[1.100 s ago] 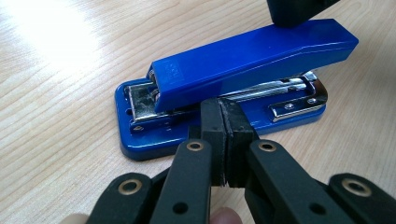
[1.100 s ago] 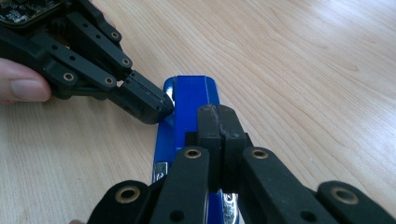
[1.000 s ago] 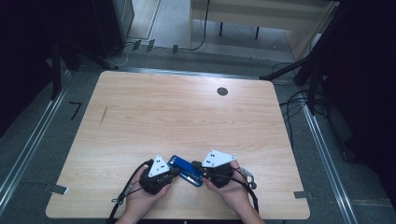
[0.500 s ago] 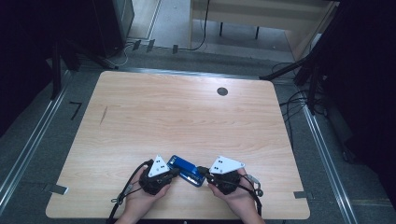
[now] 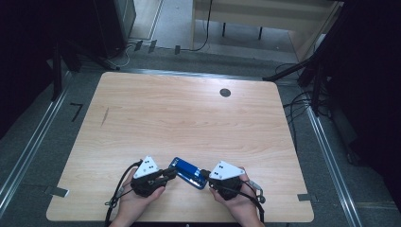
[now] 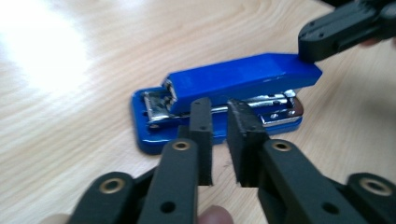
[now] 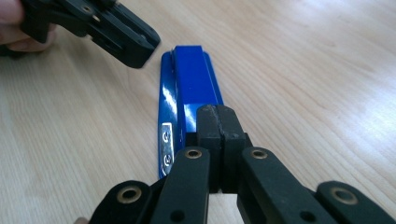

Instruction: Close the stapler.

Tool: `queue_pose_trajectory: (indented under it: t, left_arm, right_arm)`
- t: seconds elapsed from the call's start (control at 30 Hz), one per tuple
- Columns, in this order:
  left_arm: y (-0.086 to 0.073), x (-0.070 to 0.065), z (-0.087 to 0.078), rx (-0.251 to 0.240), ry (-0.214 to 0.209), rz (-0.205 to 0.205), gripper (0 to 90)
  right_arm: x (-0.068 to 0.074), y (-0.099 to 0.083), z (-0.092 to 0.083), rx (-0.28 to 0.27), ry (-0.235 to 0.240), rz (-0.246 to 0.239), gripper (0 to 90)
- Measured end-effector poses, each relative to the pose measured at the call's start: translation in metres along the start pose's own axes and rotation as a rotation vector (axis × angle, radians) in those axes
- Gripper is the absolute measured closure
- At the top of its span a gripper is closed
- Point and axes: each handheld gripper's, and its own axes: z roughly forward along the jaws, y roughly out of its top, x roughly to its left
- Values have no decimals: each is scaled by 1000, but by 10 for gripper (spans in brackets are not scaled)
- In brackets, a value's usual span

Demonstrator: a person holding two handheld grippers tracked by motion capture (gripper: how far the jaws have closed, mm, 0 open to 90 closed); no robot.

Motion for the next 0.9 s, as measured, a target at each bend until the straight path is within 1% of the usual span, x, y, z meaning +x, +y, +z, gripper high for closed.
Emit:
queue_pose_trajectory:
  t: [0.03, 0.13, 0.2, 0.27, 0.3, 0.4, 0.47, 0.5, 0.53, 0.63, 0.73, 0.9]
  left_arm:
    - [0, 3, -4, -13, 8, -3, 742]
    - [-2, 13, -15, -51, 37, -25, 684]
    - [-3, 19, -21, -71, 63, -45, 631]
    - [-4, 24, -25, -89, 90, -60, 566]
    - [-5, 26, -27, -97, 102, -65, 539]
    - [-6, 31, -33, -101, 140, -83, 484]
    - [-6, 34, -35, -93, 192, -78, 397]
    - [-7, 35, -35, -93, 212, -74, 370]
    - [-8, 37, -37, -87, 229, -69, 365]
    - [-9, 41, -40, -80, 257, -83, 318]
    - [-10, 45, -43, -67, 286, -87, 279]
    - [-12, 56, -50, -59, 319, -123, 203]
  right_arm:
    - [-1, 1, -2, -25, 19, 15, 900]
    - [-3, -1, -4, -25, 13, 28, 900]
    - [-5, -4, -5, -37, 22, 57, 900]
    - [-4, -5, -7, -39, 13, 58, 900]
    - [-4, -5, -8, -41, 17, 60, 900]
    - [0, -8, -11, -40, 22, 63, 900]
    - [3, -10, -13, -38, 28, 62, 900]
    - [4, -11, -13, -38, 29, 61, 900]
    - [6, -12, -14, -37, 32, 62, 900]
    - [10, -15, -15, -34, 42, 65, 900]
    - [15, -18, -14, -23, 54, 64, 900]
    - [20, -24, -5, 4, 67, 61, 900]
